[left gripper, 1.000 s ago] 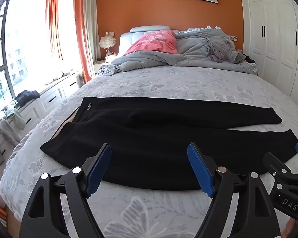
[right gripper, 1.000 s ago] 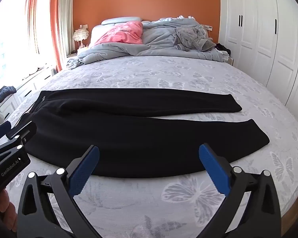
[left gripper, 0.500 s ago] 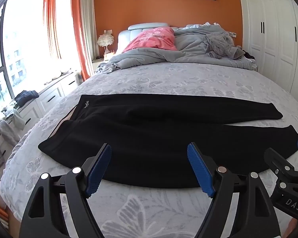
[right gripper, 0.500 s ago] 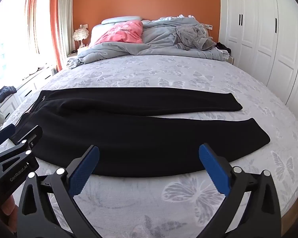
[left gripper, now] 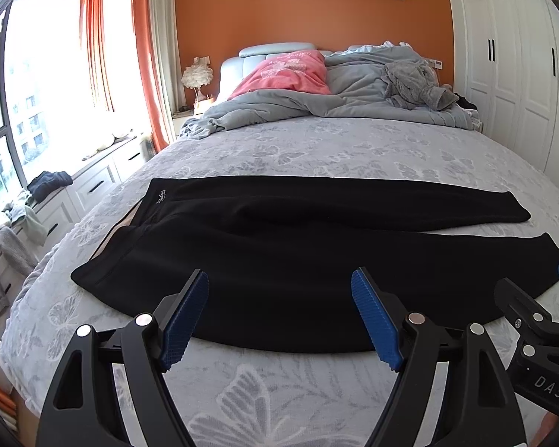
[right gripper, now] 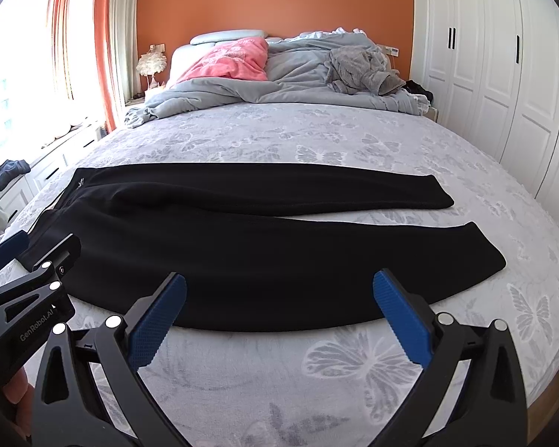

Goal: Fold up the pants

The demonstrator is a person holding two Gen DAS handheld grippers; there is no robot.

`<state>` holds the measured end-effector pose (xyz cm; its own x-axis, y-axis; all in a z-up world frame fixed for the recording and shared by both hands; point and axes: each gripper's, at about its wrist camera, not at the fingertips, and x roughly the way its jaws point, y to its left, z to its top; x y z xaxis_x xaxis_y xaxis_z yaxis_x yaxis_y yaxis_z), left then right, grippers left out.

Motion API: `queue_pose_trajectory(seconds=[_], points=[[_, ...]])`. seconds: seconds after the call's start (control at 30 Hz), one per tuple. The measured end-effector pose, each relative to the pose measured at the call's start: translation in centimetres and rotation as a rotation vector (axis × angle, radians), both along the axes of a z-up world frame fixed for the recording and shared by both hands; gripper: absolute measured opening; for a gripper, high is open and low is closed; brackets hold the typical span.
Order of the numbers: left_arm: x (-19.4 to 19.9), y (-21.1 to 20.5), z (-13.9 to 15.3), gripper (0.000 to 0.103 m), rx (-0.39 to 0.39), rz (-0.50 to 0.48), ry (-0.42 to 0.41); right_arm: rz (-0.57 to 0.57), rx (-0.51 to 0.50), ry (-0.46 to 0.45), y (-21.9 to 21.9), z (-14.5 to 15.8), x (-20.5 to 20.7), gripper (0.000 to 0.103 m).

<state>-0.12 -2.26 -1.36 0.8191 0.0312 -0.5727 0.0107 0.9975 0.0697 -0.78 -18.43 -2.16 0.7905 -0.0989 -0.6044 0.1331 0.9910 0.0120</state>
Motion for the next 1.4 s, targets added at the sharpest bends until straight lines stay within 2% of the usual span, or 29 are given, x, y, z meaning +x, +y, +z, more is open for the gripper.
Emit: queue_pose_trajectory(seconds=[1.4], points=[[0.25,-0.01,-0.03,0.076,0.01,-0.002,0.001,0.0,-0.004,0.009,-0.31,-0.29,-0.13,0.098]])
